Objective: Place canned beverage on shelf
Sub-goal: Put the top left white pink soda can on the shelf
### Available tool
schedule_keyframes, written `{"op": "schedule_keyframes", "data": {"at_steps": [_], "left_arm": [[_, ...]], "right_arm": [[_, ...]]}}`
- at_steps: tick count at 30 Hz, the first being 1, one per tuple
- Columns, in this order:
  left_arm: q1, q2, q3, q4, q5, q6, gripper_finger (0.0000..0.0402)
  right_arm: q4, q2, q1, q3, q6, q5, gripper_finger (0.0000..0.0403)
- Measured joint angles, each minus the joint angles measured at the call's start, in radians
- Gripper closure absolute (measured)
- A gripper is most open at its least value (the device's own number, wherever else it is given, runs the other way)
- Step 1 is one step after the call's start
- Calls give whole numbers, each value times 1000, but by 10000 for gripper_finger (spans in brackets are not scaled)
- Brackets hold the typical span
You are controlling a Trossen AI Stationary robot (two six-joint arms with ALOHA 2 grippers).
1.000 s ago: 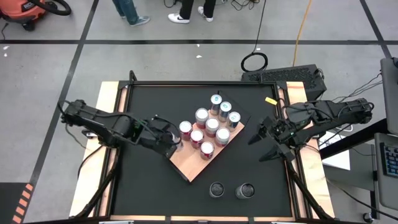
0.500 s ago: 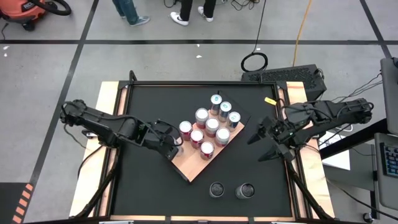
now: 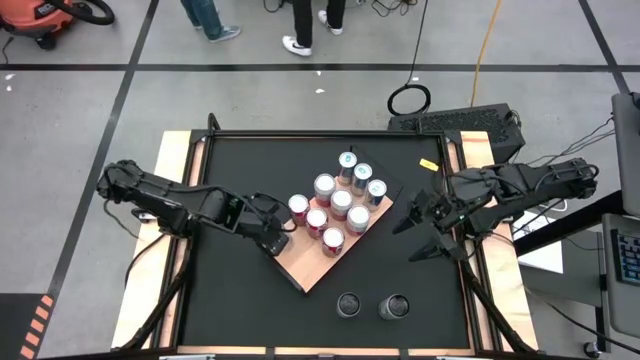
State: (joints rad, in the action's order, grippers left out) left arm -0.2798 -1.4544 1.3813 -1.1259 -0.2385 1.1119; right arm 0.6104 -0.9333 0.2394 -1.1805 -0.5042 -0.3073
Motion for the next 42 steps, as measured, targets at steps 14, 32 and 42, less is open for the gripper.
{"op": "schedule_keyframes", "data": {"at_steps": [14, 32, 42], "left_arm": [[12, -11, -33, 16, -2, -29, 140], [13, -9, -64, 65, 17, -49, 139], [19, -10, -64, 61, 24, -47, 139]], "right_arm": [[-9, 0, 0, 0, 0, 0, 10], [-8, 0, 0, 0, -7, 0, 10], [-8, 0, 0, 0, -7, 0, 10]]}}
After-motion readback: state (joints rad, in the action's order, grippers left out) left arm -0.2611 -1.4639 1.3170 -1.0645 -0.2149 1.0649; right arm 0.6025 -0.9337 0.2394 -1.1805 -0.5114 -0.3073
